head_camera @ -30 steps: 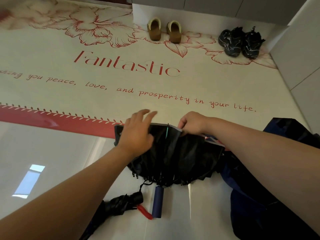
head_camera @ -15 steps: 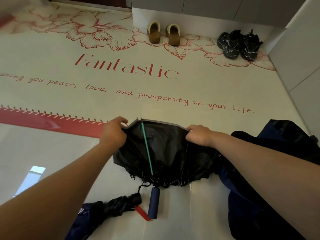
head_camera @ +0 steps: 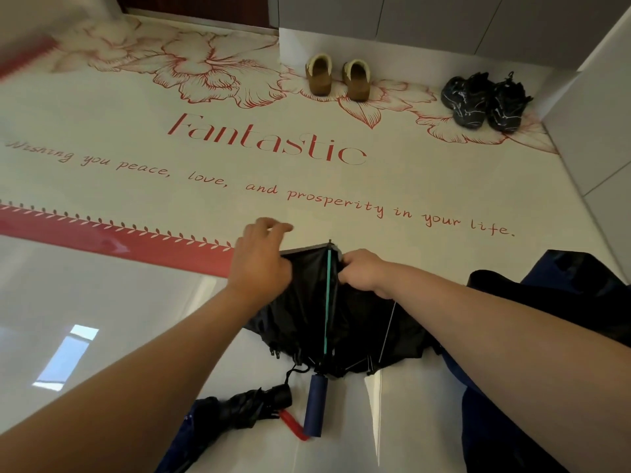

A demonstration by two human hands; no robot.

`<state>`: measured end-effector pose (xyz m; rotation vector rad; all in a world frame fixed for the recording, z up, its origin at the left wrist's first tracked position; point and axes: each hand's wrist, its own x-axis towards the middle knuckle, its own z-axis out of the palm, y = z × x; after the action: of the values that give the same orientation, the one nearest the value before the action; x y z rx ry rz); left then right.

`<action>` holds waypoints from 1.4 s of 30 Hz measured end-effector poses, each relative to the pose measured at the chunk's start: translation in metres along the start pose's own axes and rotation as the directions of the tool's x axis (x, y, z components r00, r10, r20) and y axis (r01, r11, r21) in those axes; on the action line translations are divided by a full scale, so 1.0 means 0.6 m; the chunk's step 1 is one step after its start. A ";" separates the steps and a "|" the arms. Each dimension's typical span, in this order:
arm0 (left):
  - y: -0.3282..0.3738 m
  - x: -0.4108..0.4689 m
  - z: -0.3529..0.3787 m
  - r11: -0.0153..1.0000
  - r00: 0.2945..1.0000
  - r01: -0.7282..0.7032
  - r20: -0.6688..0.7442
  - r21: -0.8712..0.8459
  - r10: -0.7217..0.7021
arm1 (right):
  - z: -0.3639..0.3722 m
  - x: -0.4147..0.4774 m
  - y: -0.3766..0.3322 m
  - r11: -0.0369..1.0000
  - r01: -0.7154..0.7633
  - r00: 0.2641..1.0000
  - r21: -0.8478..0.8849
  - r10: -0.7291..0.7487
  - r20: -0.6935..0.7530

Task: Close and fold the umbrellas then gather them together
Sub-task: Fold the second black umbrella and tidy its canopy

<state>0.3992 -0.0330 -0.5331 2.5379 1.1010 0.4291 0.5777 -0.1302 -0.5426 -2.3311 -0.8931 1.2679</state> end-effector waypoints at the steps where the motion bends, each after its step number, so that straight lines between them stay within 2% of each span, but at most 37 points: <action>1: 0.017 -0.002 -0.001 0.998 0.998 -0.051 -0.032 -0.033 0.050 | 0.003 -0.003 -0.013 0.999 0.035 0.999 0.022 -0.035 0.002; 3: 0.047 -0.008 -0.001 0.991 0.998 -0.064 -0.004 -0.118 0.064 | 0.005 -0.011 -0.040 0.990 0.099 0.994 0.097 -0.102 0.029; 7: 0.032 -0.002 -0.011 0.945 0.973 0.176 0.195 -0.277 -0.124 | -0.017 -0.016 -0.072 0.950 0.163 0.983 0.267 -0.179 0.036; 9: 0.005 0.003 -0.019 0.939 0.934 0.221 0.335 -0.265 -0.125 | -0.031 -0.018 -0.077 0.928 0.144 0.985 0.345 -0.167 0.039; 10: -0.003 0.001 -0.022 0.921 0.920 0.245 0.372 -0.302 -0.123 | -0.032 -0.018 -0.080 0.931 0.151 0.983 0.332 -0.176 0.047; 12: -0.003 -0.006 -0.022 0.875 0.919 0.282 0.372 -0.392 -0.129 | -0.019 -0.021 -0.093 0.938 0.188 0.974 0.290 -0.217 0.071; 16: -0.001 -0.004 -0.029 0.867 0.948 0.285 0.254 -0.408 -0.192 | 0.006 -0.023 -0.123 0.910 0.252 0.956 0.329 -0.287 0.059; 18: -0.019 0.000 -0.037 0.850 0.938 0.341 0.202 -0.402 -0.281 | -0.004 -0.018 -0.116 0.934 0.276 0.959 0.227 -0.283 0.000; 19: -0.034 -0.002 -0.039 0.835 0.925 0.380 0.184 -0.399 -0.334 | -0.013 -0.011 -0.105 0.959 0.264 0.964 0.103 -0.261 -0.042; 21: -0.067 -0.008 -0.044 0.806 0.889 0.457 0.159 -0.376 -0.429 | -0.030 -0.006 -0.071 0.969 0.160 0.981 -0.187 -0.177 -0.082; 23: -0.102 -0.016 -0.053 0.775 0.847 0.525 0.132 -0.351 -0.514 | -0.042 -0.009 -0.038 0.937 0.051 0.998 -0.346 -0.057 -0.008; 26: -0.146 -0.025 -0.062 0.721 0.782 0.618 0.145 -0.314 -0.607 | -0.045 -0.016 -0.018 0.909 0.021 0.987 -0.417 0.047 0.151; 29: -0.160 -0.028 -0.063 0.652 0.697 0.716 0.222 -0.249 -0.681 | -0.034 -0.012 -0.031 0.871 0.115 0.990 -0.478 -0.058 0.132; 30: -0.156 -0.029 -0.060 0.659 0.685 0.728 0.221 -0.188 -0.694 | -0.029 -0.010 -0.042 0.875 0.152 0.987 -0.459 -0.111 0.115; 31: -0.144 -0.030 -0.061 0.705 0.709 0.702 0.187 -0.097 -0.680 | -0.023 -0.010 -0.056 0.885 0.192 0.981 -0.423 -0.164 0.102; 32: -0.130 -0.031 -0.061 0.789 0.782 0.615 0.126 0.010 -0.611 | -0.017 -0.011 -0.071 0.890 0.239 0.971 -0.389 -0.222 0.088; 34: -0.094 -0.029 -0.062 0.946 0.960 0.263 0.042 0.191 -0.276 | -0.002 -0.014 -0.108 0.875 0.337 0.940 -0.348 -0.337 0.062; 35: -0.074 -0.026 -0.066 0.974 0.993 0.090 0.058 0.210 -0.104 | 0.007 -0.017 -0.127 0.864 0.379 0.922 -0.330 -0.384 0.053; 36: -0.064 -0.022 -0.063 0.985 0.995 -0.025 0.099 0.170 0.008 | 0.017 -0.020 -0.144 0.856 0.415 0.905 -0.307 -0.422 0.047; 37: -0.048 -0.021 -0.063 0.994 0.987 -0.073 0.148 0.084 0.060 | 0.025 -0.023 -0.158 0.852 0.443 0.892 -0.279 -0.451 0.039; 39: -0.029 -0.019 -0.060 0.997 0.973 -0.012 0.229 -0.078 0.030 | 0.039 -0.030 -0.177 0.856 0.468 0.880 -0.221 -0.475 0.024; 40: -0.026 -0.019 -0.057 0.994 0.968 0.036 0.253 -0.103 -0.009 | 0.045 -0.032 -0.181 0.864 0.469 0.880 -0.184 -0.474 0.019; 42: -0.032 -0.019 -0.053 0.996 0.970 0.074 0.237 -0.048 -0.061 | 0.053 -0.036 -0.181 0.892 0.449 0.893 -0.052 -0.450 -0.008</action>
<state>0.3666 -0.0231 -0.5146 2.4187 1.0656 0.1345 0.5028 -0.0639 -0.4856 -1.9965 -1.3723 1.0316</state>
